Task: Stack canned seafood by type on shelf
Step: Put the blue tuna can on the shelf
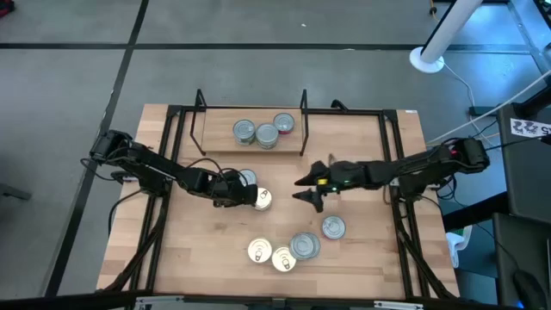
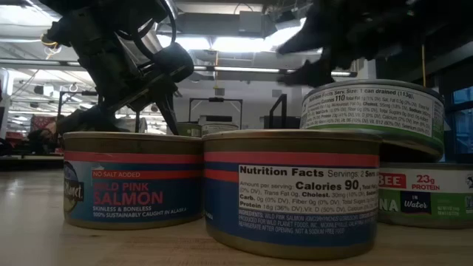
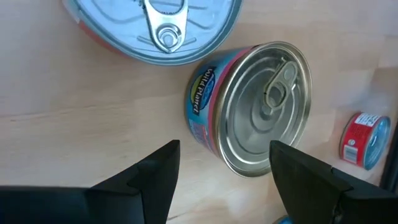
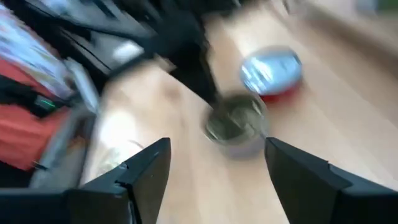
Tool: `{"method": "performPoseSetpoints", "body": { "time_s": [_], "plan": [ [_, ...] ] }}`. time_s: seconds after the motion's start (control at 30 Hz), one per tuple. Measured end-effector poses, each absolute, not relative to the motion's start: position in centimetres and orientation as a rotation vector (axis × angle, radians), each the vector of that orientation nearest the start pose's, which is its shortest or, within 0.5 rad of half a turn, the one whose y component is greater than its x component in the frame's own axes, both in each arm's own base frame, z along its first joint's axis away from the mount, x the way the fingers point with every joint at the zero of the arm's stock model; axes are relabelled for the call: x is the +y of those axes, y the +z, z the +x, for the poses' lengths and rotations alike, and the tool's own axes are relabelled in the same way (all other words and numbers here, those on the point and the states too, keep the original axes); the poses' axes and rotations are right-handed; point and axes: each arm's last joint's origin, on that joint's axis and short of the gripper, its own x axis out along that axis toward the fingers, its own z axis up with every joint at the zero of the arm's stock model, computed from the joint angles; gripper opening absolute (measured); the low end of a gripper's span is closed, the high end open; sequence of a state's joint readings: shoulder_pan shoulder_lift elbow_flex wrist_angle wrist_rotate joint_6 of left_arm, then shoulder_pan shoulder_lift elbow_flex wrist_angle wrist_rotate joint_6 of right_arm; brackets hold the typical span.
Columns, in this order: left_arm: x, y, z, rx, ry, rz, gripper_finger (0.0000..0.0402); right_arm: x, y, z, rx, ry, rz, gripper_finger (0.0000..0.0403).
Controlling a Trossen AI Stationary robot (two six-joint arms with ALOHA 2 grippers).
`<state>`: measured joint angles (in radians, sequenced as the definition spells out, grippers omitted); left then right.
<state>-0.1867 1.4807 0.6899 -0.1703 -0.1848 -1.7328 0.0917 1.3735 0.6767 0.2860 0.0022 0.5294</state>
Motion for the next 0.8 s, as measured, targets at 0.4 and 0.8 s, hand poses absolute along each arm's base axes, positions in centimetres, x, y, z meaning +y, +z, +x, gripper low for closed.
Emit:
{"method": "performPoseSetpoints", "body": {
  "time_s": [0.4, 0.8],
  "plan": [
    [-4.7, 16.0, 26.2, 0.766, 0.661, -1.341, 0.0241, 3.1, 18.9, 34.3, 0.655, -0.134, 0.599, 0.0259],
    [-4.6, 16.2, 26.2, 0.767, 0.632, -1.306, 0.0241, 2.2, 15.6, 37.3, 0.713, -0.239, 0.725, 0.0259]
  ]
}}
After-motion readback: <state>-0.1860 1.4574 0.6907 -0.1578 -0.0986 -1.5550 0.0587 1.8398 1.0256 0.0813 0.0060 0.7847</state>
